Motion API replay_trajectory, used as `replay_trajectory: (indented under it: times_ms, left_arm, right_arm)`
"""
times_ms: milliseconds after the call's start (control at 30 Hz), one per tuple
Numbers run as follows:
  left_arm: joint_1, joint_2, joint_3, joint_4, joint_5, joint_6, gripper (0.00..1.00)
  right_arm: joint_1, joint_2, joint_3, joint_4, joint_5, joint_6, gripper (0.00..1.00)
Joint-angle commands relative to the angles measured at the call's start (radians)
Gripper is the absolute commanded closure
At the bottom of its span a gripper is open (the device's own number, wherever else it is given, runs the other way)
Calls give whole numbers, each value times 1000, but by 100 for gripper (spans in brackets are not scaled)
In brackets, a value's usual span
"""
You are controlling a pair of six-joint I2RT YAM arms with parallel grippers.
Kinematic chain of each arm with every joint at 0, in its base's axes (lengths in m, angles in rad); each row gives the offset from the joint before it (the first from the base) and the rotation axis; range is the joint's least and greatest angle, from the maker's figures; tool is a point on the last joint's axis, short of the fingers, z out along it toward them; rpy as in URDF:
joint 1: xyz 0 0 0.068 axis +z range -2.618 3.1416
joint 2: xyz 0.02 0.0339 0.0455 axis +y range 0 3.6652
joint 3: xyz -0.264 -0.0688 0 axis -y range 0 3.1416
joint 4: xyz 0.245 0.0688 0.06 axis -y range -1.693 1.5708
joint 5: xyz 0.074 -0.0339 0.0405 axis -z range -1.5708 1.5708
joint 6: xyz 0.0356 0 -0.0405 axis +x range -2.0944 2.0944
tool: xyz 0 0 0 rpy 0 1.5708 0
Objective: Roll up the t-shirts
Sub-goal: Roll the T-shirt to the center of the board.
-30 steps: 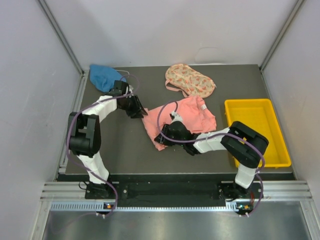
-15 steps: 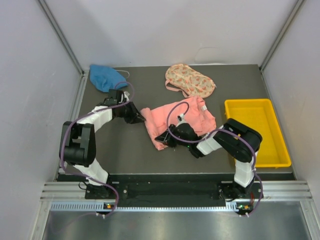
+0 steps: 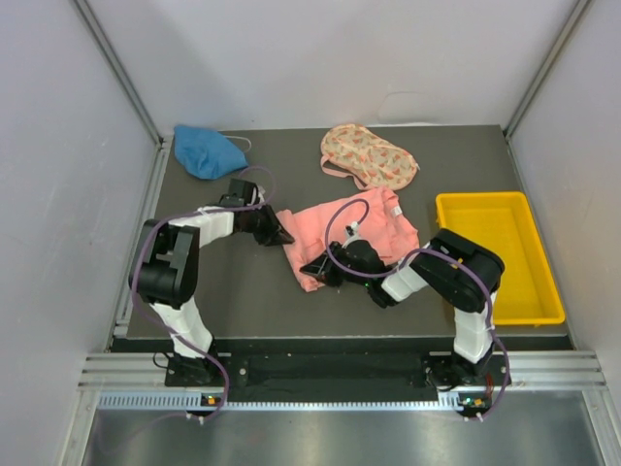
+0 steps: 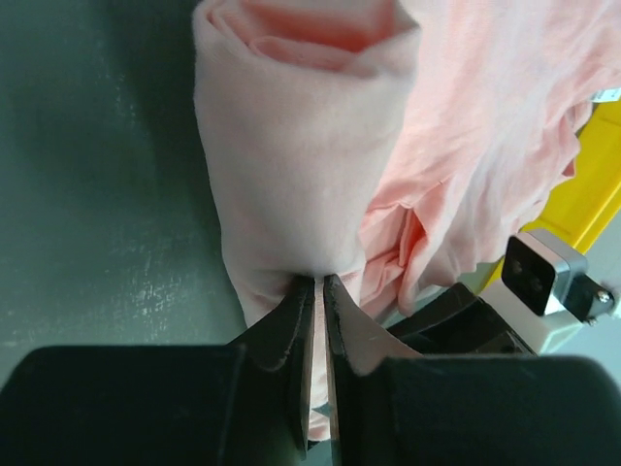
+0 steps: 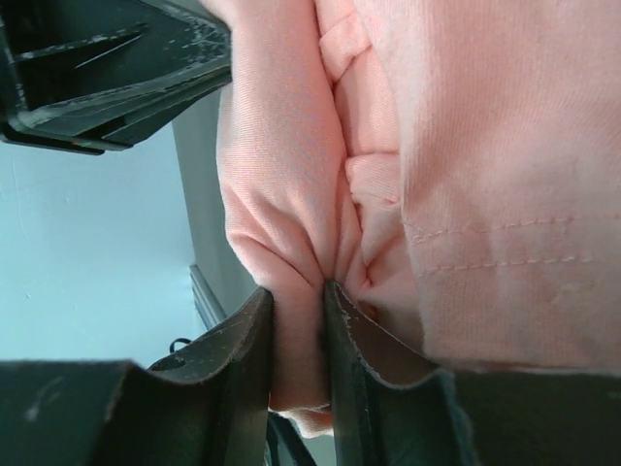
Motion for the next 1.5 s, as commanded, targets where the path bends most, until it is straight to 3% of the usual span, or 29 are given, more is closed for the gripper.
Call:
replay_trajectory:
  times_ms: [0,133,300,500,633,1000,1233,1467]
  left_arm:
    - [-24,28,45,16,-61,-21,87]
    - [-39,51,80,-47,-121,-13,87]
    - [-56,67,121,-113,-166,-2,88]
    - [-62,73,146,-148,-178,10,89]
    - [-67,79,160,-160,-181,18,89]
    - [-68,82,190,-197,-189,33,89]
    - [-68,73,206,-218,-193,42,89]
    - [-67,70,220,-229,-198,47,89]
  right_arm:
    - [0,-4,-21,-50,-24,-8,72]
    - [2,-65,-19,-136,15,-77,60]
    - [46,-194,65,-438,117,-220,50]
    - [188,-269,318,-942,435,-444,47]
    - [268,-220,468,-1116,661,-588,45]
    - [373,79,826,-1293,885,-840,42]
    - [407,206,923,-1341,996,-946,43]
    - [408,193,877,-1311,982,-894,68]
